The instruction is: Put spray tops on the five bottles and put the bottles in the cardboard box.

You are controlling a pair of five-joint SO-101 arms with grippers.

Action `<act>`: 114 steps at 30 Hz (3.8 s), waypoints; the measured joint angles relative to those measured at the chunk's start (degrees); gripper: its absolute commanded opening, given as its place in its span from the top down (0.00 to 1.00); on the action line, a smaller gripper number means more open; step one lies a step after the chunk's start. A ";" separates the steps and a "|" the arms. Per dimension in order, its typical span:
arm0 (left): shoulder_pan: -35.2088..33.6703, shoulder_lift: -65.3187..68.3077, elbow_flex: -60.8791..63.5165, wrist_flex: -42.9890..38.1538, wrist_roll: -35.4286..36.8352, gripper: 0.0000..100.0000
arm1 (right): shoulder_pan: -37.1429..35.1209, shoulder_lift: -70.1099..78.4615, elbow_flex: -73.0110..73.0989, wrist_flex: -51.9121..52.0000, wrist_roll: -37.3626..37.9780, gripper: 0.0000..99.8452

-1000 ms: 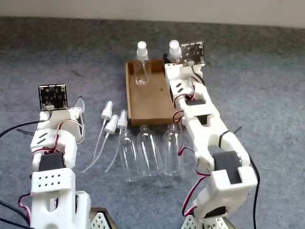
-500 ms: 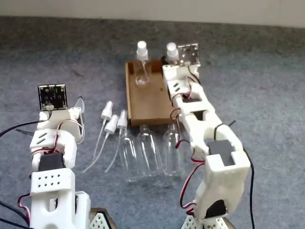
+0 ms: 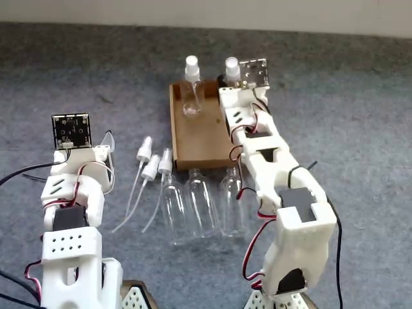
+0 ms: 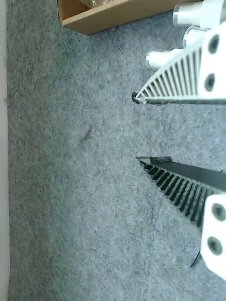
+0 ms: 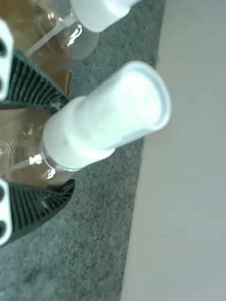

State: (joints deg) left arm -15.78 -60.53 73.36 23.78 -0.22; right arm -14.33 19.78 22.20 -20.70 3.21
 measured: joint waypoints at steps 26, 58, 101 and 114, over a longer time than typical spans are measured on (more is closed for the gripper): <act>2.11 0.00 0.00 0.00 0.00 0.82 | 0.00 0.00 0.00 0.00 0.00 0.79; 2.11 0.00 0.00 0.00 0.00 0.82 | 0.00 0.09 -8.00 10.37 0.00 0.69; 2.11 0.00 0.97 0.00 0.00 0.82 | -2.02 -3.60 -59.52 120.70 -2.02 0.69; 2.11 0.00 0.97 0.00 0.00 0.82 | -8.00 -33.14 1.32 96.70 -2.20 0.69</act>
State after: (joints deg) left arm -13.67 -60.53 74.33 23.78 -0.22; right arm -22.33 -13.36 23.52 76.00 1.01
